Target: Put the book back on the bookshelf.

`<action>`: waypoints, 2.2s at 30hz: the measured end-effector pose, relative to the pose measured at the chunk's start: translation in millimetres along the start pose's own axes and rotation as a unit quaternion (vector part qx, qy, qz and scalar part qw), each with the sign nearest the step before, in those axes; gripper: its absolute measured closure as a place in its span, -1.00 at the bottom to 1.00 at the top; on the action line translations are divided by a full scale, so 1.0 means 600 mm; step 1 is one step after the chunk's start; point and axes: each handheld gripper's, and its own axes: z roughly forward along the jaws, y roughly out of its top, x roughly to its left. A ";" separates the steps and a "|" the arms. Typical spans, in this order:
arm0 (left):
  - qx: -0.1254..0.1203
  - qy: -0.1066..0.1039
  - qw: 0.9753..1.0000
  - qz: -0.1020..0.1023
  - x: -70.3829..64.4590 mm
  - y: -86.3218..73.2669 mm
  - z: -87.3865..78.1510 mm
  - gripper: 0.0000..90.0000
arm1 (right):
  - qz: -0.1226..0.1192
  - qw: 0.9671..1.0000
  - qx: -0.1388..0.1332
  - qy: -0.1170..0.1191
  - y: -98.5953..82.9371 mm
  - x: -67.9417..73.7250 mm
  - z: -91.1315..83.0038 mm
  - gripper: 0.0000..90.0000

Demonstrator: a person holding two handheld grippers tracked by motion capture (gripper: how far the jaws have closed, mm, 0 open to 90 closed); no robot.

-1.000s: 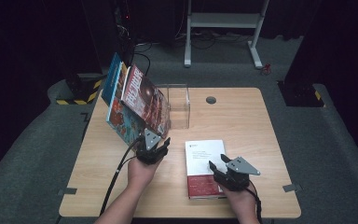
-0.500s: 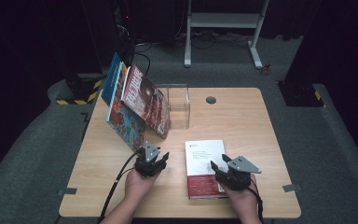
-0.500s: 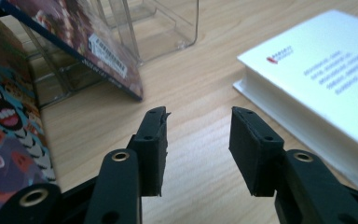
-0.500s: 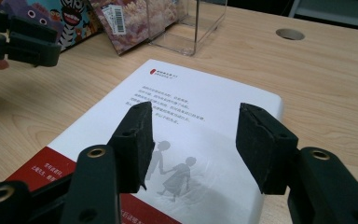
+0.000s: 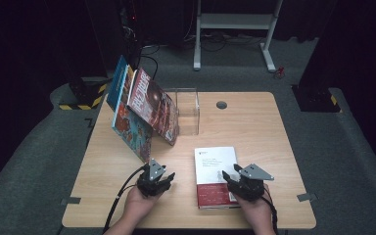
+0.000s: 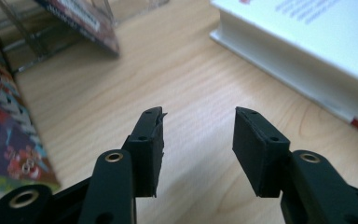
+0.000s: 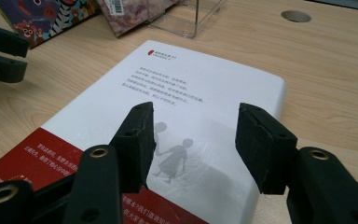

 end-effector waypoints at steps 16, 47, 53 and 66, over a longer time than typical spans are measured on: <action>0.042 -0.024 0.998 -0.032 0.013 -0.021 0.015 -0.29 | 0.060 0.997 0.048 -0.013 -0.012 -0.029 0.005 -0.53; 0.044 -0.023 0.998 -0.031 0.008 -0.025 0.016 -0.60 | 0.095 0.990 0.100 0.029 -0.014 -0.022 0.023 -0.70; 0.045 -0.024 0.998 -0.030 0.008 -0.025 0.016 -0.61 | 0.094 0.990 0.101 0.022 -0.013 -0.019 0.023 -0.70; 0.045 -0.025 0.998 -0.029 0.008 -0.026 0.016 -0.62 | 0.070 0.991 0.104 0.049 -0.009 0.020 0.029 -0.70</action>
